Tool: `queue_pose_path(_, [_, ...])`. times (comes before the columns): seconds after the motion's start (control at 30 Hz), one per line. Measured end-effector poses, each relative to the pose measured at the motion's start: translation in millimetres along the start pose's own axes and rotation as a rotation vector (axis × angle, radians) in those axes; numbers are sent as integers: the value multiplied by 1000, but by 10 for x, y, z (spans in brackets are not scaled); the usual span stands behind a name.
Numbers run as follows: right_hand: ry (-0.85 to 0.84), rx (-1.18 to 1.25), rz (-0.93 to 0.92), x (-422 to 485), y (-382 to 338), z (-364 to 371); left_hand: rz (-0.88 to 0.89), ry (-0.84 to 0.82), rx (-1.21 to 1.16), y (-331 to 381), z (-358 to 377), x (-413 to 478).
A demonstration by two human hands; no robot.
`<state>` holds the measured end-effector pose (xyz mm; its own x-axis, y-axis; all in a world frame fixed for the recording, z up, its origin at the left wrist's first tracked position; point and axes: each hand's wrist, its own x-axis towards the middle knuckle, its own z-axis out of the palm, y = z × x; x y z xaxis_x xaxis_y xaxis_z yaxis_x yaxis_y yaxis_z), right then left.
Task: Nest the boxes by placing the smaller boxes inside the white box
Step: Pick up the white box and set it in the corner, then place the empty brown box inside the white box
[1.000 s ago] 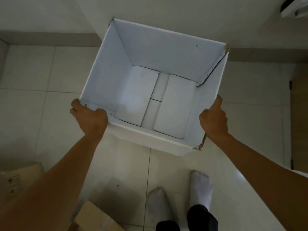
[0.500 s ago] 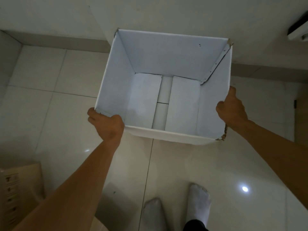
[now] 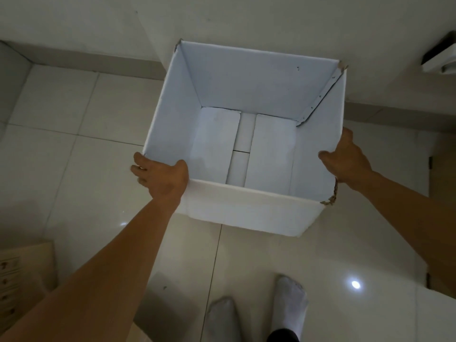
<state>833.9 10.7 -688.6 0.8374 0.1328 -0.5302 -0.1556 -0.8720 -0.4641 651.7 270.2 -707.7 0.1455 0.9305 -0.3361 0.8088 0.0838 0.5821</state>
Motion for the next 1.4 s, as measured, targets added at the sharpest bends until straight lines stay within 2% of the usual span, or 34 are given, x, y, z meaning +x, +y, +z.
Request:
queue_pose_path(0.13, [111, -30, -6, -151, -102, -45, -13, -43, 22, 50, -95, -79])
queue_pose_path(0.23, [227, -98, -164, -356, -283, -56, 64, -58, 23, 37, -228, -123])
queue_pose_path(0.37, [239, -59, -358, -710, -566, 47, 184, -113, 25, -60, -497, -251])
queue_pose_path(0.53, [136, 26, -424, -1315, -717, 402, 241, -200, 12, -425, -989, -509])
queue_pose_path(0.83, [-65, -62, -459, -2660, -465, 1054, 57, -242, -129, -1625, -2139, -983])
queue_pose_path(1.2, [-240, 15, -412, -4391, -351, 2004, 92, -123, -118, -3348, -3326, -1483])
queue_pose_path(1.4, [-353, 8, -391, -5055, -583, 2644, -22, -24, -269, -4038, -3929, -1310])
